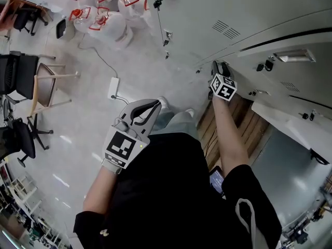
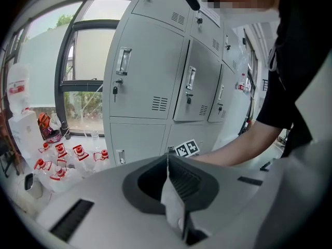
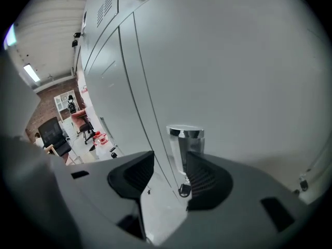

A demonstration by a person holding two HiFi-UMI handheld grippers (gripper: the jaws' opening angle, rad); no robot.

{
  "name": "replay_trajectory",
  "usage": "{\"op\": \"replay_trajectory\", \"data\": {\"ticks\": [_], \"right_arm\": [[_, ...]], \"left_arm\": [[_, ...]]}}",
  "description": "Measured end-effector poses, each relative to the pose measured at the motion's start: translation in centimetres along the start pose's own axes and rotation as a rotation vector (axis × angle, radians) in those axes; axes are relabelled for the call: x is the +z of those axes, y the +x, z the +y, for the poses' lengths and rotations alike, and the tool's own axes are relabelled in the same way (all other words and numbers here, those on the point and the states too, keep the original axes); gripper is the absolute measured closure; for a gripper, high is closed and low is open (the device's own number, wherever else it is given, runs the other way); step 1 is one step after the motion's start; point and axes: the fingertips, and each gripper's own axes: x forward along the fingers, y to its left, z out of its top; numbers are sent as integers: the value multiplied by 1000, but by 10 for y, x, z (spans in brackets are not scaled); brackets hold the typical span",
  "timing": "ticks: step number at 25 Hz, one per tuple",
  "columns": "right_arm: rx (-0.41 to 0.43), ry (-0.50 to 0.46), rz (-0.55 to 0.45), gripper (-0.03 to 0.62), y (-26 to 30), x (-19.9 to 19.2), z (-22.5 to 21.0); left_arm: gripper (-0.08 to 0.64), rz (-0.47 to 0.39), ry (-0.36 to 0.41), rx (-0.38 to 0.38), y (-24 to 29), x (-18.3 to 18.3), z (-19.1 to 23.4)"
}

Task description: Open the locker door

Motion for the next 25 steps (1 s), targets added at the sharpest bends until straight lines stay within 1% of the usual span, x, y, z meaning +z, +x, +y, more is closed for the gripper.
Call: {"op": "replay_trajectory", "data": {"ticks": [3,11,14,20,23,25], "right_arm": [[-2,6,-1,403,8,-1,2],[-62,122,-65,387,16,4,2],[-63,151,-69,383,16,5,2],[-46,151,-18,385,9,0,2],[-42,132,-15,385,2,-7,6],[-37,136,-15,385,-4,-13,9]], "left_arm": [[534,7,-5,-4,-1,-3,2],[534,18,-9,8,-5,-6,6],[534,23,-11,7,-5,-9,5],[534,25,3,-9,-5,-8,1],[534,28,9,-12,-6,-9,0],[534,31,14,-17,-6,-10,-1]]}}
